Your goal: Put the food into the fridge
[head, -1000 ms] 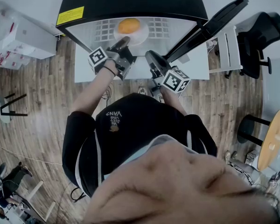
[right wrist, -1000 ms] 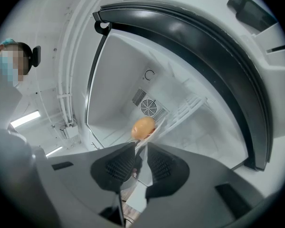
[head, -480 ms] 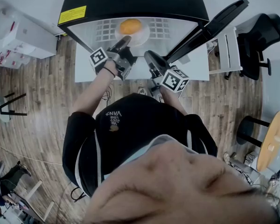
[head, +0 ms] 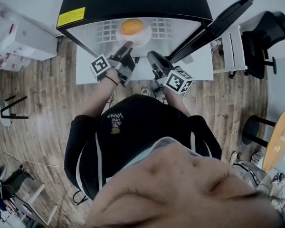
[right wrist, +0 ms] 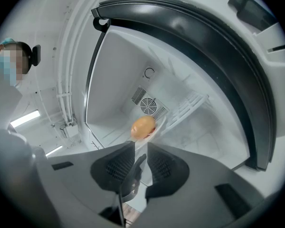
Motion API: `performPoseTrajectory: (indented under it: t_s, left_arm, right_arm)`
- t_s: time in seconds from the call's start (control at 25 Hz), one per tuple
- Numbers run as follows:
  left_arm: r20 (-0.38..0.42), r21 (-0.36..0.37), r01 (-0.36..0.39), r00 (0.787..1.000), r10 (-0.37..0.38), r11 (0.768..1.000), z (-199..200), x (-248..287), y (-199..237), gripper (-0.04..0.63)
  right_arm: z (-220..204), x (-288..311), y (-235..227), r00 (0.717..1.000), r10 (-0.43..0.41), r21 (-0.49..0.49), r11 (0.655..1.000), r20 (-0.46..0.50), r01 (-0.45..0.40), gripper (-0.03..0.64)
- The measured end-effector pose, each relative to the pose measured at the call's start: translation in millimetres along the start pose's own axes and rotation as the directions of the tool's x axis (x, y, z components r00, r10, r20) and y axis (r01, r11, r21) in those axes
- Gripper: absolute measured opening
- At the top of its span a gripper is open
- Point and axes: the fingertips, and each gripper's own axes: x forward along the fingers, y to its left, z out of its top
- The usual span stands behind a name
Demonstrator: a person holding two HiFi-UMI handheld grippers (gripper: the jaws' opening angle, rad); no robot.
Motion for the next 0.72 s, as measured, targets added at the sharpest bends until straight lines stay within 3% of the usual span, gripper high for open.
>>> performPoseTrajectory:
  t_s: [0.12,0.32,0.48,0.6,0.72]
  left_arm:
    - [0.012,0.101,0.001,1.000,-0.002,0.995,3,-7,-1,0.175]
    - [0.015,0.171,0.004,1.000,-0.007,0.985,2,-16,-6,0.175]
    - [-0.009,0.307,0.021,1.000,-0.019,0.951,-1,-20,-19,0.175]
    - [-0.018,0.455,-0.010,1.000,0.020,0.890,2,-25,-22,0.175]
    - [-0.010,0.604,-0.046,0.998,0.065,0.796,4,-29,-24,0.175]
  right_arm:
    - [-1,1,-1,1.000,0.000,0.003,1.000,-0.002,0.000,0.071]
    - [-4,3,1,1.000,-0.001,0.002,1.000,-0.007,0.001,0.071]
    - [-5,3,2,1.000,-0.003,0.000,1.000,-0.007,0.003,0.071]
    - [-5,2,2,1.000,-0.006,-0.003,1.000,-0.007,0.006,0.071]
    - [-6,1,2,1.000,-0.010,-0.004,1.000,-0.007,0.010,0.071]
